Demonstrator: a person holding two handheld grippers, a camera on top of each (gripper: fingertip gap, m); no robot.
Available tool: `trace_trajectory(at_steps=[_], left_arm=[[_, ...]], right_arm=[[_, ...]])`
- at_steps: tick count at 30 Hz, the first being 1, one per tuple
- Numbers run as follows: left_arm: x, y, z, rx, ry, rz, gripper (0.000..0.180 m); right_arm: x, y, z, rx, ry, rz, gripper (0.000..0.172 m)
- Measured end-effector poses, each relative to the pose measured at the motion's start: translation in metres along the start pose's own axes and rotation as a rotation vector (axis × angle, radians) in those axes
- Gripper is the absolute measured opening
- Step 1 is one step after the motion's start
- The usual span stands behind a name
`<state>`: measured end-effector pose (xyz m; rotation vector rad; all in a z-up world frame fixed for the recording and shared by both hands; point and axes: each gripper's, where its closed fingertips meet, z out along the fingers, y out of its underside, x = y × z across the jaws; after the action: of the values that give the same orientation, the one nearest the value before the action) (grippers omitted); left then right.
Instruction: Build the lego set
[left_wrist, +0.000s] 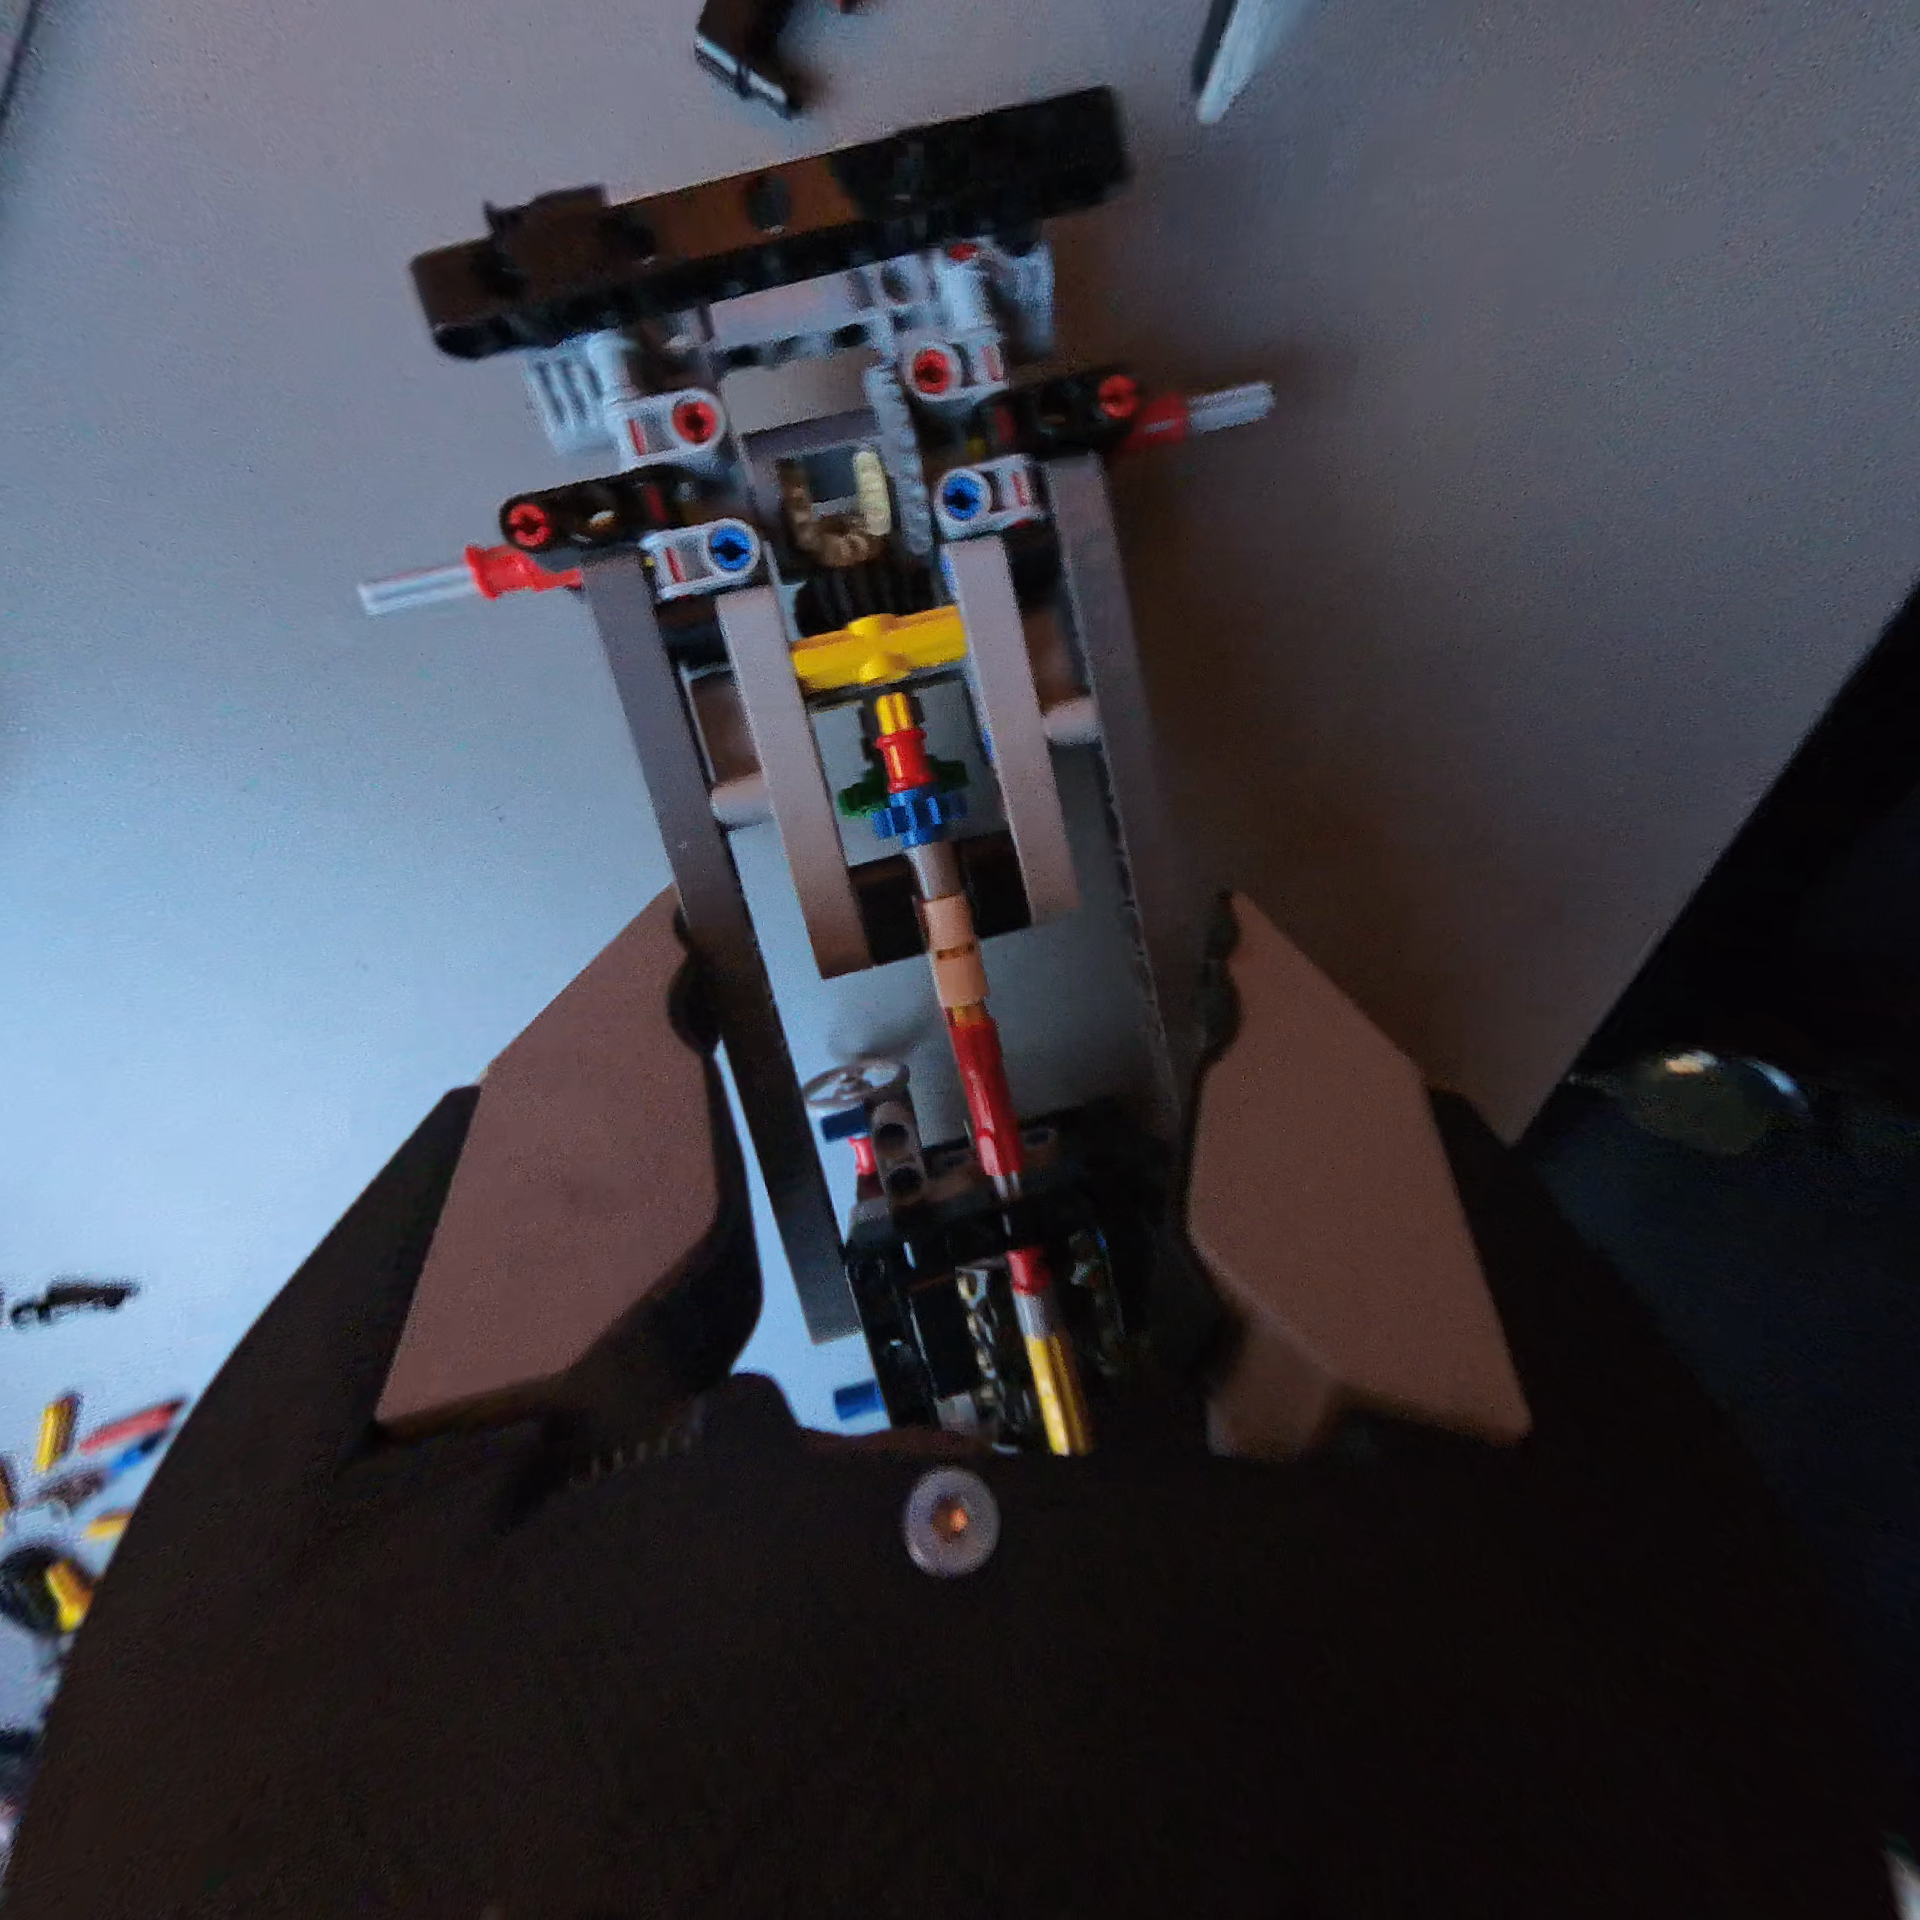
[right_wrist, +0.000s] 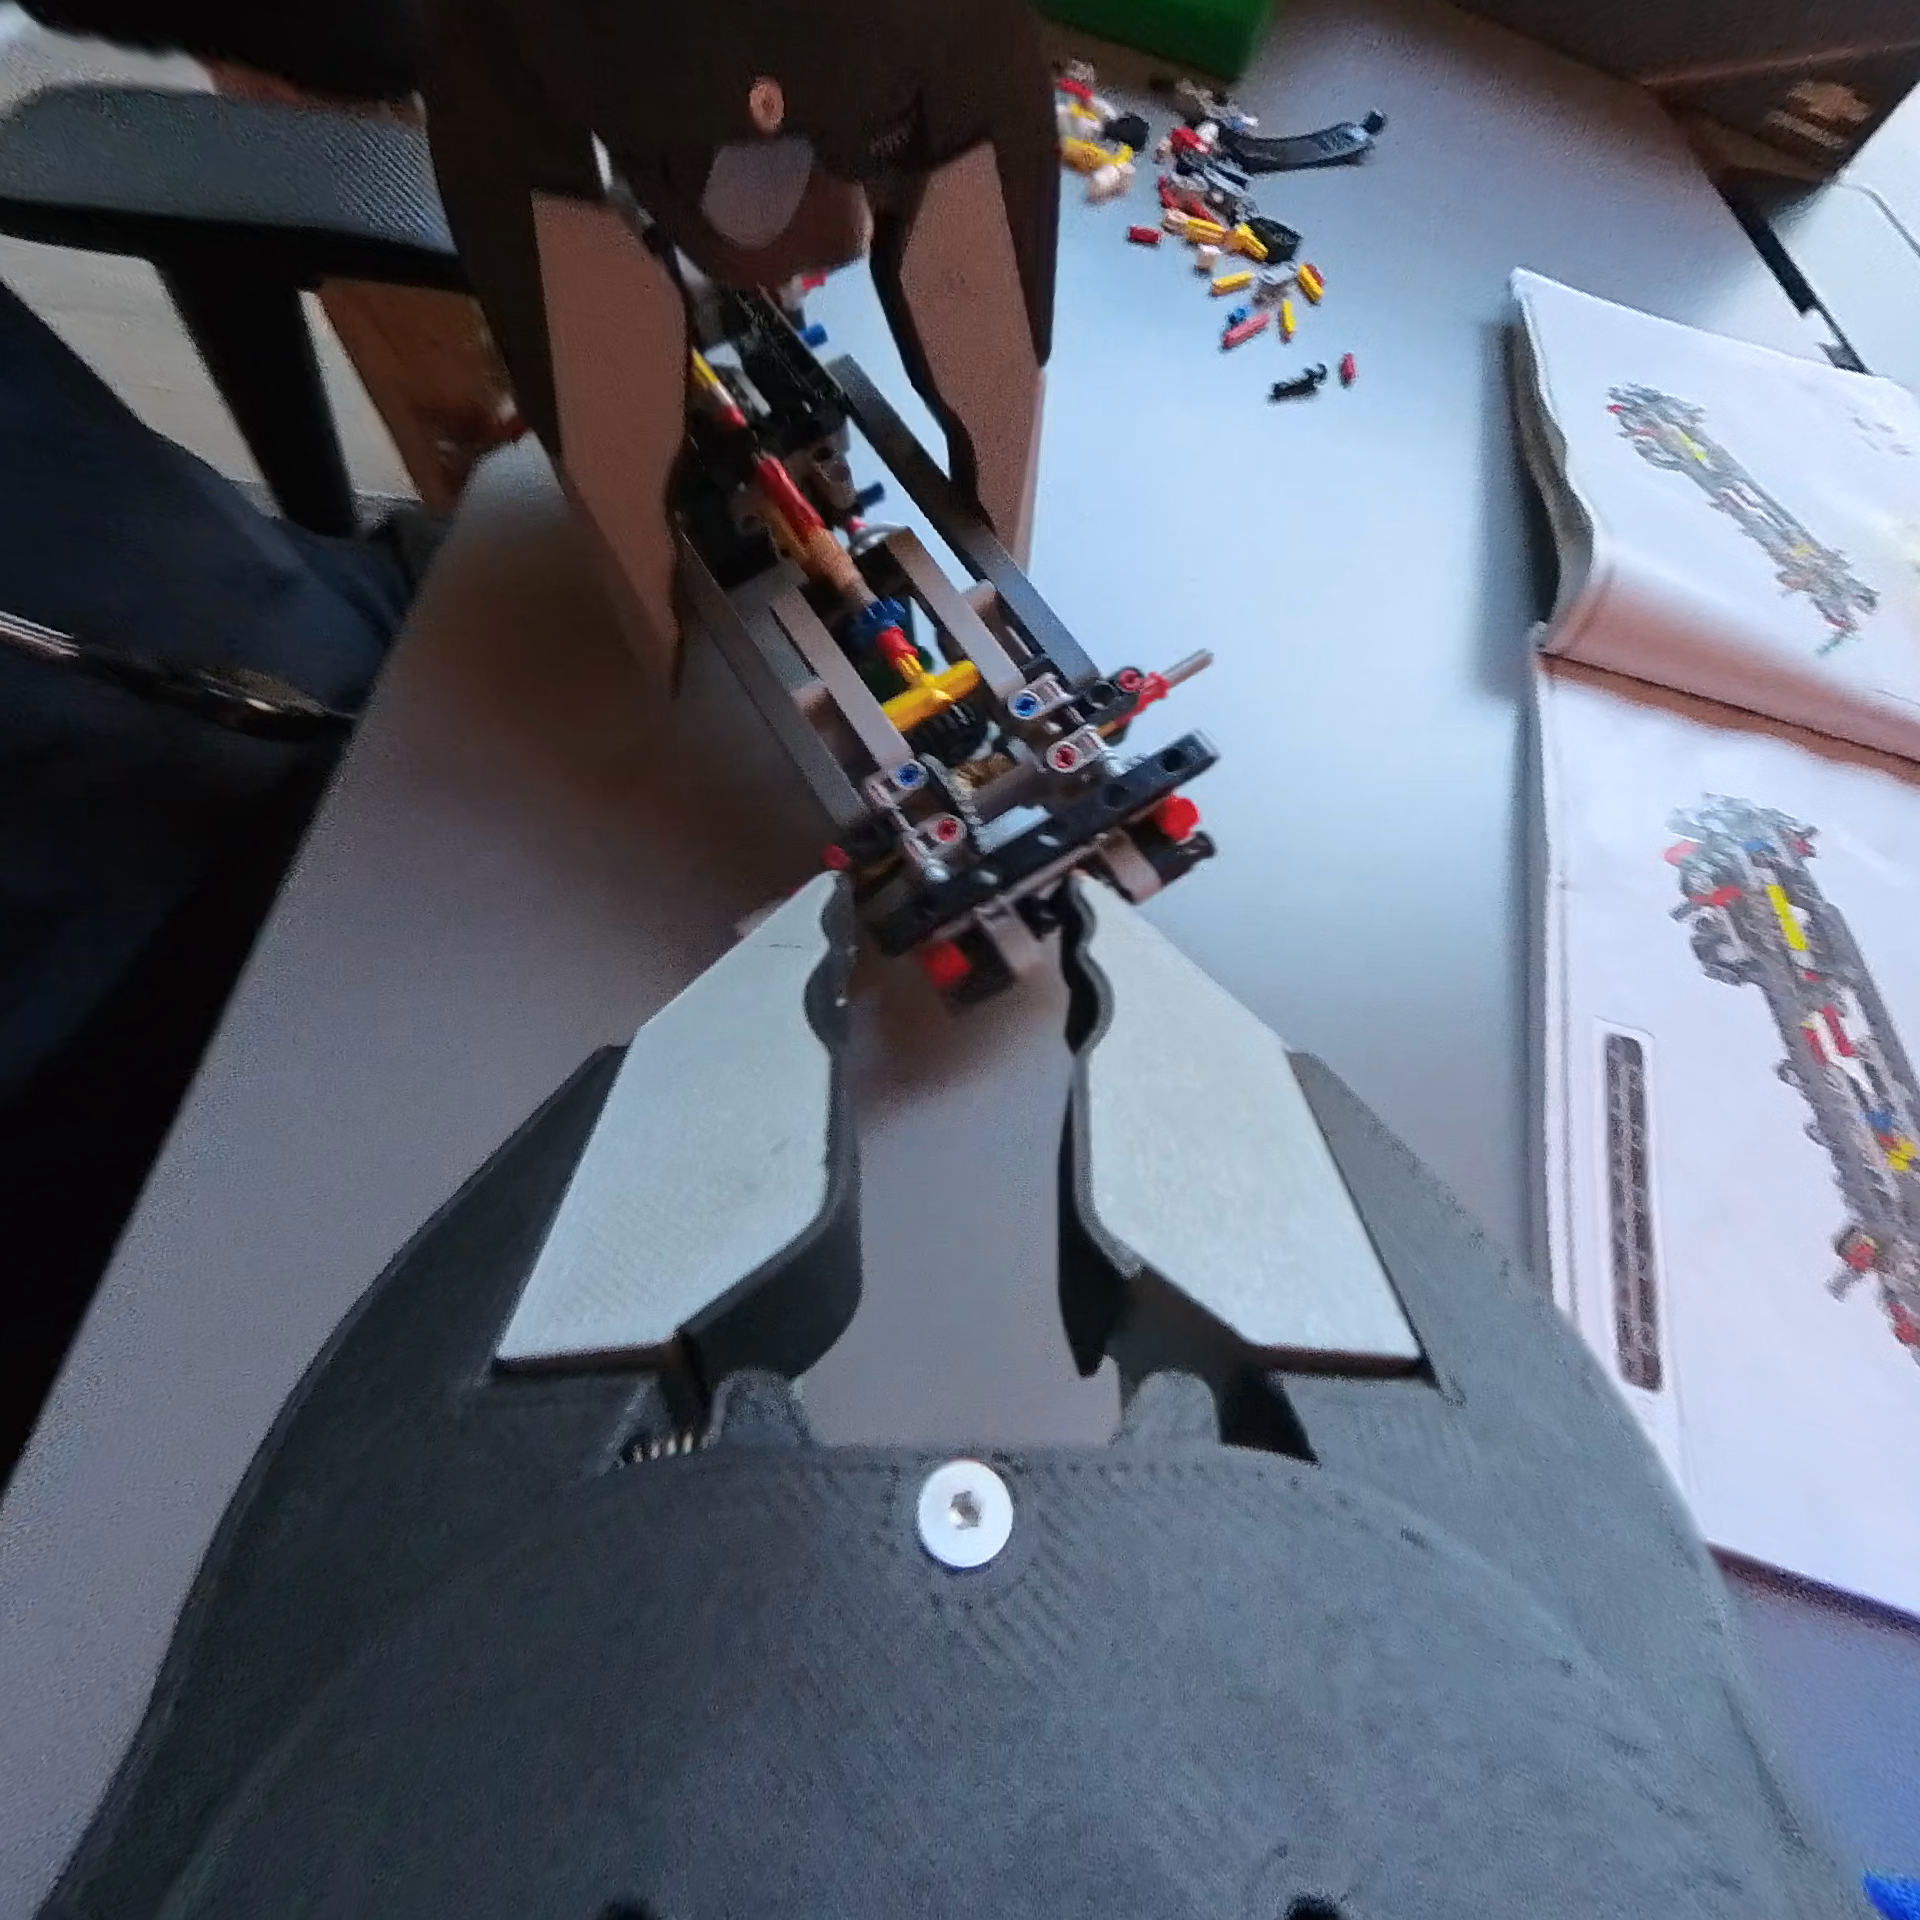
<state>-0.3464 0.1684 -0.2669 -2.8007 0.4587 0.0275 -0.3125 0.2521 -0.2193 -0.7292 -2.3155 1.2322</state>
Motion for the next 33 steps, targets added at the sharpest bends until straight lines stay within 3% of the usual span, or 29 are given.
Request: trace_trajectory(at_steps=[3, 5, 12, 16, 18, 20, 23, 25, 27, 29, 31, 33], left_arm=[[-0.005, 0.003, -0.002, -0.008, 0.174, 0.003, 0.091], [-0.011, 0.0, -0.004, 0.005, 0.34, -0.072, 0.09], [-0.007, -0.005, -0.031, 0.052, 1.063, -0.197, 0.089], [-0.005, -0.008, -0.038, 0.059, 1.197, -0.145, 0.089], [0.003, -0.003, -0.04, 0.027, 1.232, -0.066, 0.089], [0.006, -0.001, -0.043, 0.003, 1.273, -0.02, 0.089], [0.001, -0.002, -0.038, 0.021, 1.226, 0.049, 0.09], [-0.007, -0.005, -0.032, 0.047, 1.098, 0.082, 0.094], [-0.023, -0.017, -0.029, 0.112, 0.882, 0.073, 0.103], [-0.042, -0.032, -0.036, 0.216, 0.605, 0.075, 0.101], [-0.051, -0.049, -0.056, 0.351, 0.342, 0.099, 0.089], [-0.041, -0.06, -0.07, 0.432, 0.188, 0.177, 0.071]], right_arm=[[0.005, 0.005, 0.003, -0.05, 0.072, -0.069, 0.054], [0.005, 0.007, 0.005, -0.085, 0.122, -0.147, 0.056], [0.015, 0.001, 0.018, -0.102, 0.31, -0.312, 0.063], [0.026, -0.019, 0.017, -0.005, 0.418, -0.327, 0.055], [0.026, -0.024, 0.018, 0.031, 0.404, -0.326, 0.065], [0.009, -0.023, 0.025, 0.045, 0.278, -0.313, 0.038], [0.007, -0.022, 0.028, 0.035, 0.258, -0.27, 0.038], [0.01, -0.021, 0.029, 0.035, 0.246, -0.215, 0.039], [0.012, -0.026, 0.028, 0.062, 0.233, -0.148, 0.038], [0.014, -0.03, 0.029, 0.078, 0.215, -0.083, 0.038], [0.015, -0.042, 0.028, 0.121, 0.212, -0.028, 0.037], [0.017, -0.054, 0.027, 0.153, 0.209, 0.018, 0.037]])
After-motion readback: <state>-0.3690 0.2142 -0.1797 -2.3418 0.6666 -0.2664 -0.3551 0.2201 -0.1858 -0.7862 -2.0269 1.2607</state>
